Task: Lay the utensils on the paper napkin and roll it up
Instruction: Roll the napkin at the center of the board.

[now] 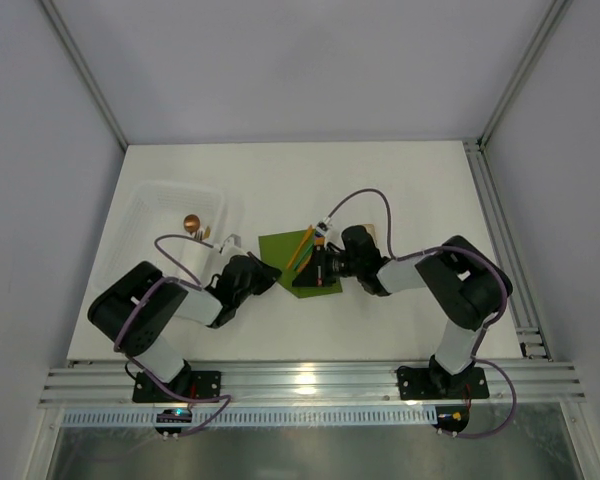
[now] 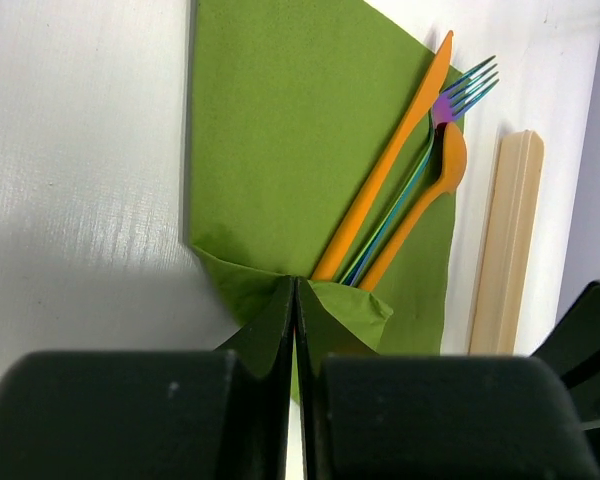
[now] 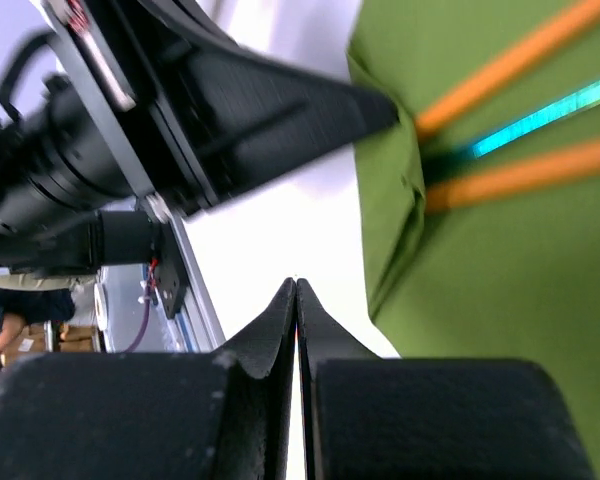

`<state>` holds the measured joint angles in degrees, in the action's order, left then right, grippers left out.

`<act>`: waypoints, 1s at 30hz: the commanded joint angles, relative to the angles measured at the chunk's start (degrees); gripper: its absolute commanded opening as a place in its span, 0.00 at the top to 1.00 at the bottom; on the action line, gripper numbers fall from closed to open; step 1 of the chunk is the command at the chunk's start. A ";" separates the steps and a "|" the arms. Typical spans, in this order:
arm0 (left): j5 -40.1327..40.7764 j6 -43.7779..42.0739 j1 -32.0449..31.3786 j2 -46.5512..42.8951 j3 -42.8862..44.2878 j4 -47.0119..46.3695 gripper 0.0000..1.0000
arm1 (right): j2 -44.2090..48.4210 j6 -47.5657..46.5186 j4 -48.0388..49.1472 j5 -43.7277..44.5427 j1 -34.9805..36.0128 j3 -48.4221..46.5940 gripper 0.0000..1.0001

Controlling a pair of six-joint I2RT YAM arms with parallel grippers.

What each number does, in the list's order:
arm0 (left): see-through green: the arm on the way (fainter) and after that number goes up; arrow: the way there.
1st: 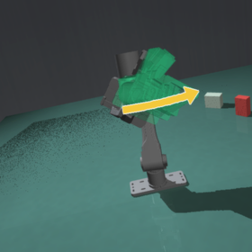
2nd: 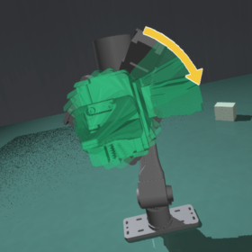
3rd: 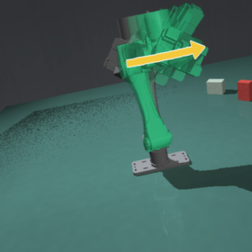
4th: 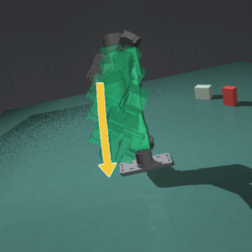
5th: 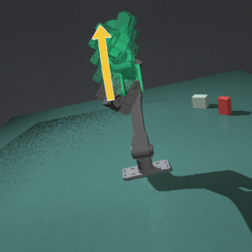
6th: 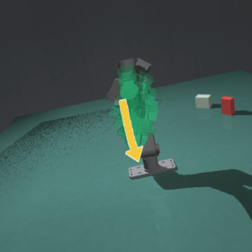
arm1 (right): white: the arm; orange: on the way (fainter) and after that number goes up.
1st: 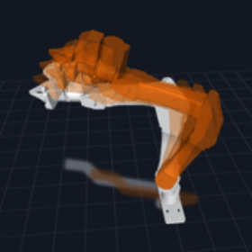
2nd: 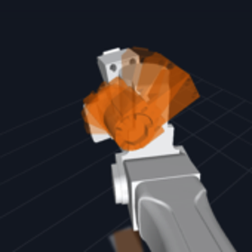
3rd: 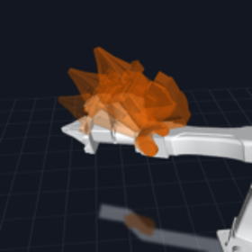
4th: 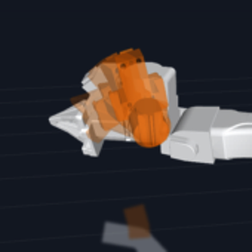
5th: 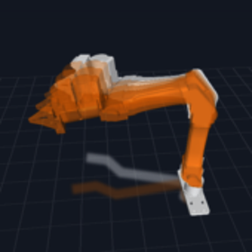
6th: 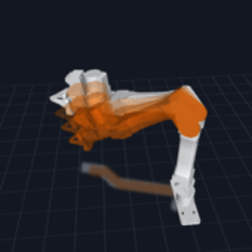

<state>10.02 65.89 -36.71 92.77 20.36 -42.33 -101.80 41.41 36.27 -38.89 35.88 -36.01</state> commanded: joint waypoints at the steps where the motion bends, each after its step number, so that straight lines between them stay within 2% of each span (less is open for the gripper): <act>1: 2.11 -2.78 -0.82 -1.36 0.91 6.55 1.00 | 0.38 -2.21 -2.35 0.75 -0.02 -5.12 0.96; 11: 2.37 -2.87 -1.87 -2.86 1.52 8.49 1.00 | -8.67 -1.59 -2.96 1.28 -0.02 -14.69 0.96; 30: 3.16 -2.96 -2.84 -3.83 1.44 9.45 1.00 | -12.98 -3.79 -4.28 3.47 -2.48 -15.58 0.96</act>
<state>11.55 64.95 -39.07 90.00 21.54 -35.88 -113.95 39.11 30.74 -36.34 34.00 -50.04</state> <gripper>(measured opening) 0.002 0.037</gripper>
